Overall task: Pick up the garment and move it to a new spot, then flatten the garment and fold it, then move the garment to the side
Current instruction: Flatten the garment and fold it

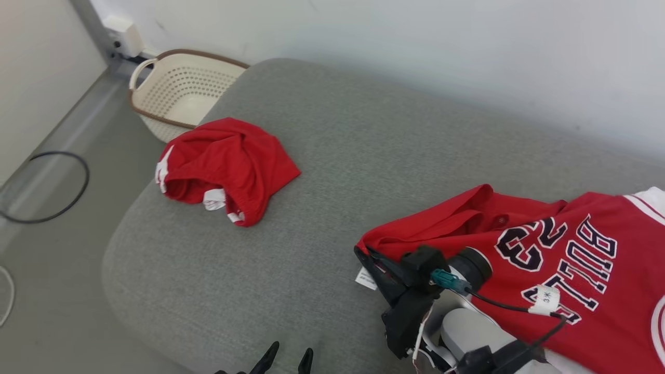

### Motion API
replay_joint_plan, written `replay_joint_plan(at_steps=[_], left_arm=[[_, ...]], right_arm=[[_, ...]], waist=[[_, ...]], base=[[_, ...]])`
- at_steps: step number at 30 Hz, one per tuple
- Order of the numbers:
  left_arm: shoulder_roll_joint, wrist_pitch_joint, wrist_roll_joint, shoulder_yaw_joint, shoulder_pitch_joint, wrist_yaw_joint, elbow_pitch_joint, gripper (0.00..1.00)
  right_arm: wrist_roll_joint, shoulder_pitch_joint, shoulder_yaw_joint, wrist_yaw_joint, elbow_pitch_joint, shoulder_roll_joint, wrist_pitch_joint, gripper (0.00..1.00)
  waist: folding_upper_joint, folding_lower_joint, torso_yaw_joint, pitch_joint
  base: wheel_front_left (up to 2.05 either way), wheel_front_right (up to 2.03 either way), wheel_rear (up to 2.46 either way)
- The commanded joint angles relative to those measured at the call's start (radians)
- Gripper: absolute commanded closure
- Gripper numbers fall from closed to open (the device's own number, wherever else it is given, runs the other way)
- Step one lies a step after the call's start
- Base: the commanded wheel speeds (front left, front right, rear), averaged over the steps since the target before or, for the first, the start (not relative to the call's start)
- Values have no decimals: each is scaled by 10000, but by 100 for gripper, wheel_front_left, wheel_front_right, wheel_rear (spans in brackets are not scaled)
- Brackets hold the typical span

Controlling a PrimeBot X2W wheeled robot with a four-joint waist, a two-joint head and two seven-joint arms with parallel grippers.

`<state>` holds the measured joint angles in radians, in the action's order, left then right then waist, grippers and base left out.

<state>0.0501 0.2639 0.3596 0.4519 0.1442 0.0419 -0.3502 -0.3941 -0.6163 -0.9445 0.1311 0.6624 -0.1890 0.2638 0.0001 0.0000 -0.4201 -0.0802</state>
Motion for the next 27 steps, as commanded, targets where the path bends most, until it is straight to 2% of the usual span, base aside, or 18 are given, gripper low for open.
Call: replay_joint_plan(at_steps=[1,2,3,4,7,12,14,15,20,27], left_arm=[[11,13,30,-25,-133,-36,-31,0],[10,13,26,-37,-148,-43,-46,0],[10,13,26,-37,-148,-43,-46,0],[10,13,19,-44,-161,-56,-67,0],[10,13,-16,-166,-136,-138,-76,0],[10,13,-151,-432,-73,-146,-72,0],[13,13,-179,-533,-84,-136,-69,0],[8,13,-230,-617,-94,-96,-78,0],[11,13,-348,-815,-76,-59,-42,0],[13,13,-343,-783,91,-39,16,0]], right_arm=[[-149,-246,-263,-6,128,92,4,100],[-313,-284,-372,-6,314,129,3,94],[-313,-284,-372,-6,314,129,3,94],[-455,-331,-499,-6,488,167,4,0],[-997,-626,-576,-6,302,309,6,0],[-1302,-103,32,-6,-602,-71,3,0],[-1297,279,595,-6,-852,-288,3,0],[-1226,688,1235,-6,-991,-510,3,0],[-950,1685,2659,-6,-986,-1045,3,0],[-425,2275,4302,-6,-589,-1540,4,0]], waist=[[-1,0,-472,-162],[-1,0,-492,-177],[-1,0,-492,-177],[-1,0,-506,-187],[-1,0,-329,-218],[-1,0,296,-79],[-1,0,635,20],[-1,0,987,97],[-1,0,1840,202],[-1,0,2515,-6]], base=[[0,0,0],[0,0,0],[0,0,0],[0,0,0],[0,0,0],[0,0,0],[0,0,0],[0,0,0],[0,0,0],[0,0,0]])
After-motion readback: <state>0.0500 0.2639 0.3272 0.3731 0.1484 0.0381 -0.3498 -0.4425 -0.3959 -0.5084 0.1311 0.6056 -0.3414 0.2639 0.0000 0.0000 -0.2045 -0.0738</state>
